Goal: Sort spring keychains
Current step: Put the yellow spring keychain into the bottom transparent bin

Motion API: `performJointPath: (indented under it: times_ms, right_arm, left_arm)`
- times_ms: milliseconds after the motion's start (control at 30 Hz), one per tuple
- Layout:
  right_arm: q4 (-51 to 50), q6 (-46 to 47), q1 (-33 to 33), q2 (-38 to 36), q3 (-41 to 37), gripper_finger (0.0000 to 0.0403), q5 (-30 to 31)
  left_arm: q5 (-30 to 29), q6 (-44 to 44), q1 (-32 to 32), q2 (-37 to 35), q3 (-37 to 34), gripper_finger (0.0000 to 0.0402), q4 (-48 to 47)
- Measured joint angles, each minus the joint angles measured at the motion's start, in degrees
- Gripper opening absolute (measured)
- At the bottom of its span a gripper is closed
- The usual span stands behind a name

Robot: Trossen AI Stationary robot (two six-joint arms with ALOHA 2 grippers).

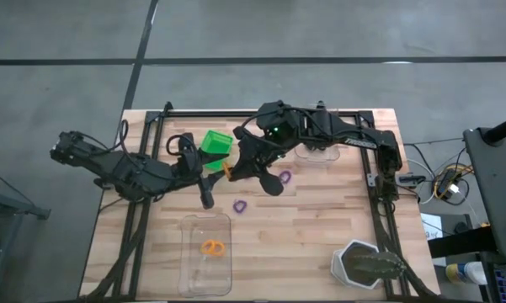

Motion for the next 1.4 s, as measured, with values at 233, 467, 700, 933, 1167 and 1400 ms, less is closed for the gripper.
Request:
performJointPath:
  times_ms: [233, 467, 700, 933, 1167, 1400]
  right_arm:
    - [0.75, 0.92, 0.0, 0.0, -0.17, 0.0013, 0.05]
    - [0.78, 1.54, 0.0, 0.0, -0.17, 0.0013, 1.3]
    - [0.73, 2.72, -0.02, 0.0, -0.17, 0.0049, 3.84]
    - [0.32, 3.14, -0.11, 0.0, -0.17, 0.0135, 7.11]
    - [0.4, 2.4, -0.28, -0.23, -0.2, 0.0202, 7.13]
    - [0.76, 0.48, -0.6, -0.72, 1.11, 0.0241, 11.46]
  left_arm:
    - [0.01, 0.0, 0.0, -0.13, 0.0, 0.0103, -0.06]
    - [-0.09, -2.21, 0.0, -0.3, 0.0, 0.0016, -0.08]
    - [-0.31, -2.67, 0.02, -1.77, 0.0, 0.0016, -0.26]
    - [-0.31, -2.84, 0.02, -3.39, 0.0, 0.0016, -0.74]
    - [-0.28, -3.53, 0.02, -4.49, 0.0, 0.0014, -4.66]
    - [0.93, -8.4, -0.1, -4.52, 0.0, 0.0011, -6.75]
